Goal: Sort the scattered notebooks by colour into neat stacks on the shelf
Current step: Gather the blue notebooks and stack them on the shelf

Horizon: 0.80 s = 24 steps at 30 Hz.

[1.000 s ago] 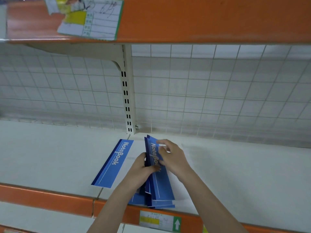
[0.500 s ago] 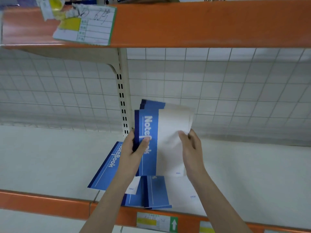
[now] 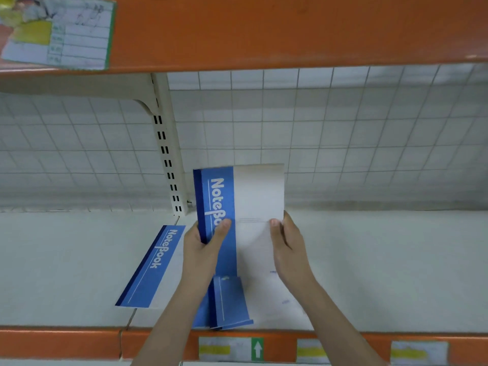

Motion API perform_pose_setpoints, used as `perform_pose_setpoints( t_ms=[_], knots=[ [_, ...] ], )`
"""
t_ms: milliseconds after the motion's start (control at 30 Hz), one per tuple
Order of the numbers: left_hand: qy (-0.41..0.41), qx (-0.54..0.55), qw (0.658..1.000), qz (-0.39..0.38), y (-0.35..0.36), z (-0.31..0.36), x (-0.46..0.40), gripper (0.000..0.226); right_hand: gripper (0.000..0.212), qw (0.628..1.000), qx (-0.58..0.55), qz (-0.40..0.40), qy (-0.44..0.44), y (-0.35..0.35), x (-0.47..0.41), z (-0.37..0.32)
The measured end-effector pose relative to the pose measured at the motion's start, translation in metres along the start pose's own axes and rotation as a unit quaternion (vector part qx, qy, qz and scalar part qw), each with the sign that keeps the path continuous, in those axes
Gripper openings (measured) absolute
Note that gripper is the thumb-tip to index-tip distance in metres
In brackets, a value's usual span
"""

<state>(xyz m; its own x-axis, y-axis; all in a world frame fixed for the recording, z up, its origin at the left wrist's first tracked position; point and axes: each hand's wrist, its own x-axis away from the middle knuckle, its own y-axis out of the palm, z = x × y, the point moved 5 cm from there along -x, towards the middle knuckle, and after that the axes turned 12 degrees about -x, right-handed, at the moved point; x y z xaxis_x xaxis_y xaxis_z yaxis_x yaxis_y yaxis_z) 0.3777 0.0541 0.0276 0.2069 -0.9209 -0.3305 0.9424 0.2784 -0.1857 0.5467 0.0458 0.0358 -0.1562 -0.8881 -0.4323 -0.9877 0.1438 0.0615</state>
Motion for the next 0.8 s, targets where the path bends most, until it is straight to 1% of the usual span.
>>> perform_pose_setpoints(
  t_ms=[33, 67, 133, 167, 200, 267, 333, 433, 600, 733, 800],
  knots=[
    [-0.001, -0.009, 1.000, -0.014, 0.006, 0.004, -0.003, 0.013, 0.024, 1.000, 0.028, 0.003, 0.005, -0.007, -0.003, -0.002],
    [-0.006, -0.026, 0.999, -0.029, 0.015, 0.007, -0.005, 0.015, 0.024, 0.998, 0.056, 0.012, 0.020, -0.018, -0.008, -0.002],
    [-0.013, -0.085, 0.994, -0.066, 0.036, 0.011, -0.011, 0.038, 0.028, 0.991, 0.101, 0.034, 0.076, -0.045, -0.014, 0.002],
    [-0.022, -0.114, 0.989, -0.091, 0.048, 0.013, -0.012, 0.045, 0.030, 0.986, 0.114, 0.044, 0.116, -0.059, -0.015, 0.005],
    [-0.038, -0.132, 0.984, -0.115, 0.062, 0.014, -0.013, 0.046, 0.031, 0.979, 0.117, 0.055, 0.156, -0.073, -0.013, 0.007],
    [-0.061, -0.141, 0.975, -0.160, 0.091, 0.016, -0.009, 0.037, 0.030, 0.969, 0.106, 0.087, 0.207, -0.103, -0.006, 0.009],
    [-0.070, -0.131, 0.968, -0.200, 0.124, 0.021, 0.000, 0.034, 0.030, 0.961, 0.112, 0.122, 0.220, -0.134, 0.003, 0.004],
    [-0.089, -0.116, 0.956, -0.255, 0.175, 0.033, 0.020, 0.037, 0.030, 0.948, 0.132, 0.171, 0.234, -0.185, 0.018, -0.006],
    [-0.112, -0.076, 0.925, -0.354, 0.264, 0.066, 0.072, 0.038, 0.034, 0.918, 0.174, 0.254, 0.250, -0.281, 0.054, -0.028],
    [-0.095, -0.072, 0.898, -0.423, 0.336, 0.099, 0.119, 0.036, 0.033, 0.888, 0.203, 0.322, 0.257, -0.357, 0.092, -0.053],
    [-0.075, -0.076, 0.881, -0.462, 0.372, 0.114, 0.147, 0.034, 0.032, 0.873, 0.206, 0.367, 0.245, -0.396, 0.115, -0.065]
  ],
)
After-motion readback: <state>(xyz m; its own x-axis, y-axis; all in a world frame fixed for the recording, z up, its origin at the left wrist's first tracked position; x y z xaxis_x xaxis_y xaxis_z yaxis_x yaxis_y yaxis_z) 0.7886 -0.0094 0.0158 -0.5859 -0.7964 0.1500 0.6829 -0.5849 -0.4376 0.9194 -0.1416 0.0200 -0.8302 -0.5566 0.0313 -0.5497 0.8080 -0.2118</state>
